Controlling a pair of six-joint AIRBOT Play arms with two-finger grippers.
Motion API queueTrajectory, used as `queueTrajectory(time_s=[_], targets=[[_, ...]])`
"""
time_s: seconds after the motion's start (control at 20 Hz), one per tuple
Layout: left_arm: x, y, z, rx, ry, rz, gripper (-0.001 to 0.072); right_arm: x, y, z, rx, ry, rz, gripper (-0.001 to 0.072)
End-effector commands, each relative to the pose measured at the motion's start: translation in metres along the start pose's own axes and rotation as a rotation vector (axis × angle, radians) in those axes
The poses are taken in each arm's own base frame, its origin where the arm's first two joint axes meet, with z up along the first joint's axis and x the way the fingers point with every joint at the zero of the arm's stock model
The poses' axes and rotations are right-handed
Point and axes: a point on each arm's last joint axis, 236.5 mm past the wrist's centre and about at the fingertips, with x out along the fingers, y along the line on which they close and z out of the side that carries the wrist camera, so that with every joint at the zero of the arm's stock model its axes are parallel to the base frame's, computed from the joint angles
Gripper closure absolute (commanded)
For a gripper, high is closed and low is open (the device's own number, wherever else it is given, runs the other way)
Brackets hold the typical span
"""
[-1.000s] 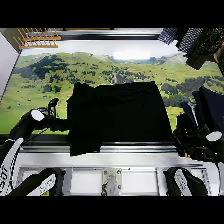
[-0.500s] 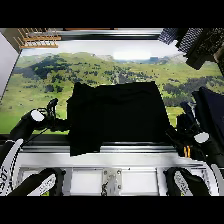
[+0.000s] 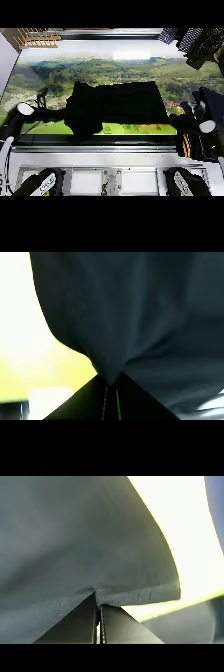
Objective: Fold the clothes and pants, and hang the long-sleeved shirts on hangers.
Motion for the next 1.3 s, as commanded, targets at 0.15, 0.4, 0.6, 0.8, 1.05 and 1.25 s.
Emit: queueTrajectory(time_s=[0.15, 0.4, 0.6, 0.8, 1.05, 1.25], targets=[[-0.261, -0.1, 0.109, 0.259, -0.649, -0.036, 0.0701, -0.234, 0.133, 0.173, -0.36, -0.617, 0.117, 0.0697], [-0.449, -0.18, 0.05, 0.413, -1.114, -0.083, 0.07, -0.399, 0.185, 0.166, -0.454, -0.969, 0.225, 0.0697], [-0.507, -0.203, -0.008, 0.426, -1.276, -0.141, 0.0701, -0.445, 0.187, 0.132, -0.483, -1.065, 0.253, 0.0697], [-0.524, -0.211, -0.028, 0.4, -1.31, -0.187, 0.0701, -0.46, 0.185, 0.116, -0.495, -1.09, 0.257, 0.0698], [-0.436, -0.181, 0.024, 0.319, -0.982, -0.133, 0.0701, -0.396, 0.172, 0.118, -0.494, -0.851, 0.19, 0.0698], [-0.278, -0.114, 0.079, 0.129, -0.563, -0.094, 0.07, -0.277, 0.15, 0.144, -0.489, -0.483, 0.092, 0.0699]])
